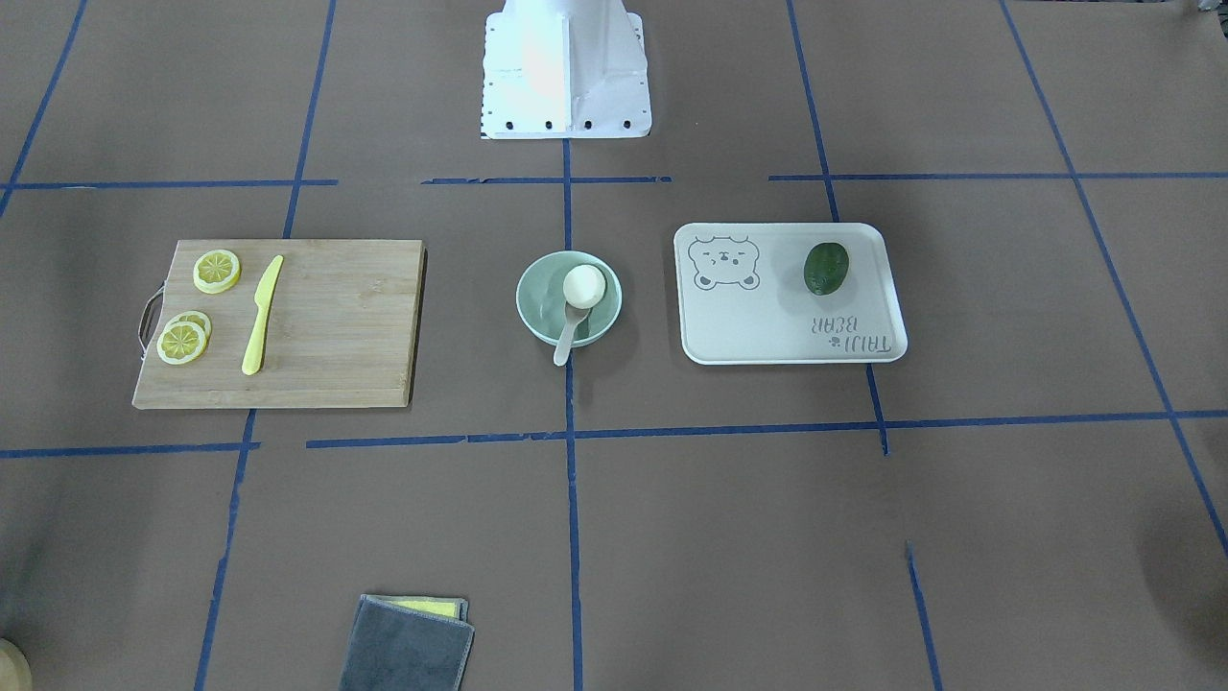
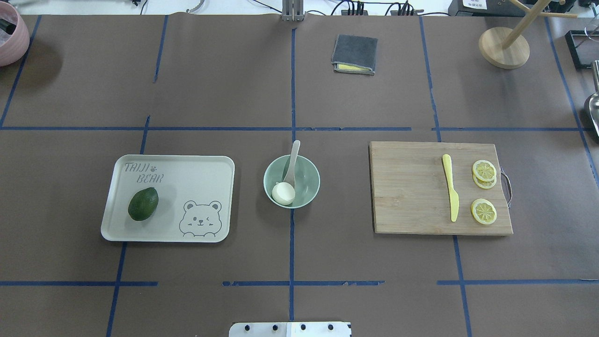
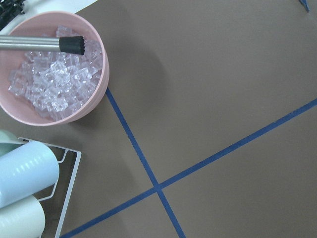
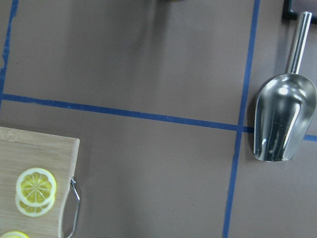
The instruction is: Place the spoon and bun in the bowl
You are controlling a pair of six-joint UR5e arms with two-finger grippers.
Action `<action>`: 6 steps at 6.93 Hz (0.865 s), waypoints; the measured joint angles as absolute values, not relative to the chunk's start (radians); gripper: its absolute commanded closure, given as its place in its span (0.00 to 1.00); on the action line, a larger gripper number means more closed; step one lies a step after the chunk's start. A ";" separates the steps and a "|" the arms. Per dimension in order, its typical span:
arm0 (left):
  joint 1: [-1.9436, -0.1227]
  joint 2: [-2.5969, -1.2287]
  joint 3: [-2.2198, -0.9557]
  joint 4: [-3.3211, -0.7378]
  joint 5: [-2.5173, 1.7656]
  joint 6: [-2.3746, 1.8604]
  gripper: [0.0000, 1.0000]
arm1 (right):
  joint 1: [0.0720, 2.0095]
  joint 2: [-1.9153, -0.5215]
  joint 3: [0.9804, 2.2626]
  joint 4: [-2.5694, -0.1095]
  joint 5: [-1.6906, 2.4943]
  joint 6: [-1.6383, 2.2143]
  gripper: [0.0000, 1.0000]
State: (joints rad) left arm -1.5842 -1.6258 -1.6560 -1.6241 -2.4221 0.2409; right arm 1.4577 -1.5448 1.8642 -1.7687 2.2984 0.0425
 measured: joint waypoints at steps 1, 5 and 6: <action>-1.587 -1.612 -1.641 -1.613 -2.435 0.237 0.00 | 1.482 -1.585 1.850 -1.766 2.345 0.006 0.00; -1.583 -1.589 -1.588 -1.742 -2.438 0.235 0.00 | 1.494 -1.642 1.766 -1.653 2.376 -0.032 0.00; -1.580 -1.589 -1.595 -1.755 -2.438 0.238 0.00 | 1.494 -1.643 1.756 -1.649 2.374 -0.049 0.00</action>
State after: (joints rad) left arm -1.5797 -1.5892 -1.5954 -1.7554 -2.4377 0.2380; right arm 1.4938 -1.6427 1.7562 -1.6494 2.3744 -0.0486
